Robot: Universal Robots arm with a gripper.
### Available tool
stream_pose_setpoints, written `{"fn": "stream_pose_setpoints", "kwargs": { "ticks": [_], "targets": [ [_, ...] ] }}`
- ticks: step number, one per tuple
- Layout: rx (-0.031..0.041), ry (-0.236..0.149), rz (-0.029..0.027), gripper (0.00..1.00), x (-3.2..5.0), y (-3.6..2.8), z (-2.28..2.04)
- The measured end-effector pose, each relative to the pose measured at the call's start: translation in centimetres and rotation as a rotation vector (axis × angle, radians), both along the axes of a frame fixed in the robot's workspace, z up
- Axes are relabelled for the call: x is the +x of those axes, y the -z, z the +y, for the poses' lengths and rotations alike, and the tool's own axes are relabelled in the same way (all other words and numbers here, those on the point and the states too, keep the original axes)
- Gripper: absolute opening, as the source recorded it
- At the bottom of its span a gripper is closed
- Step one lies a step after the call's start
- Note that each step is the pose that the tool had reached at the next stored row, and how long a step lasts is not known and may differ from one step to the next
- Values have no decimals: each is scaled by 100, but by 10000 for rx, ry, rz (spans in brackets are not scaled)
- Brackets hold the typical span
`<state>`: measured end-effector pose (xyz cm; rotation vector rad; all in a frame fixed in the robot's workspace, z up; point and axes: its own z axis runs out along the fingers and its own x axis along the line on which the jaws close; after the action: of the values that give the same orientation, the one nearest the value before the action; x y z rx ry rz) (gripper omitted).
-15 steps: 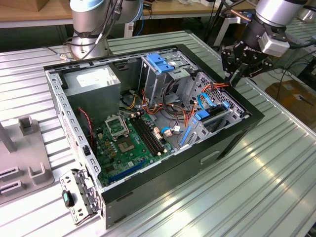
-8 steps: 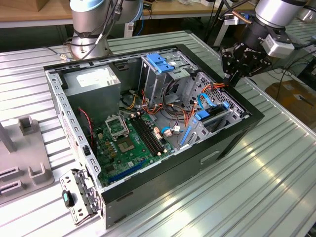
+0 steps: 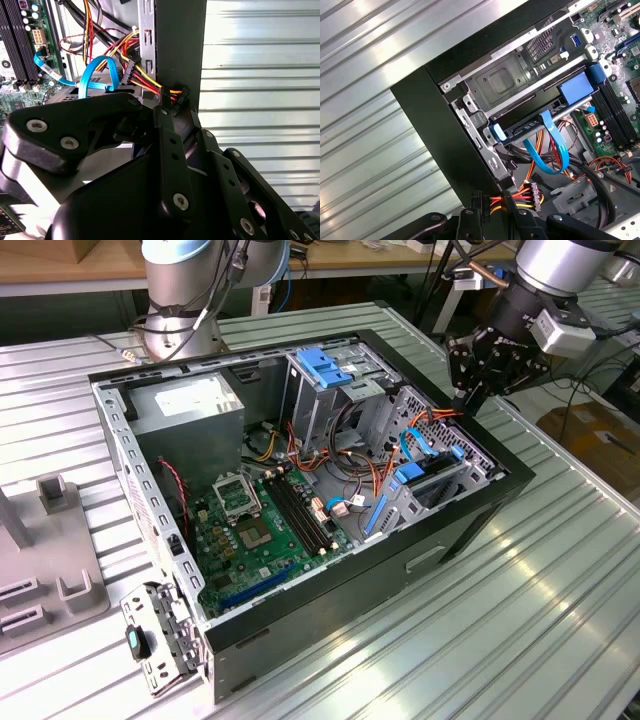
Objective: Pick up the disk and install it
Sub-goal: 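Insert the second disk wire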
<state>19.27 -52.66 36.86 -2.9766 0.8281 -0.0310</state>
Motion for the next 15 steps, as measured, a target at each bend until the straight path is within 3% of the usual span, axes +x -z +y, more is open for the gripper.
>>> {"fn": "stream_pose_setpoints", "kwargs": {
  "ticks": [9, 12, 15],
  "targets": [
    [0, -48, -1, 30, 7, 3, 3],
    [-1, -490, -1, 30, 13, 13, 3],
    [0, -637, 0, 30, 55, 16, 3]
  ]
}}
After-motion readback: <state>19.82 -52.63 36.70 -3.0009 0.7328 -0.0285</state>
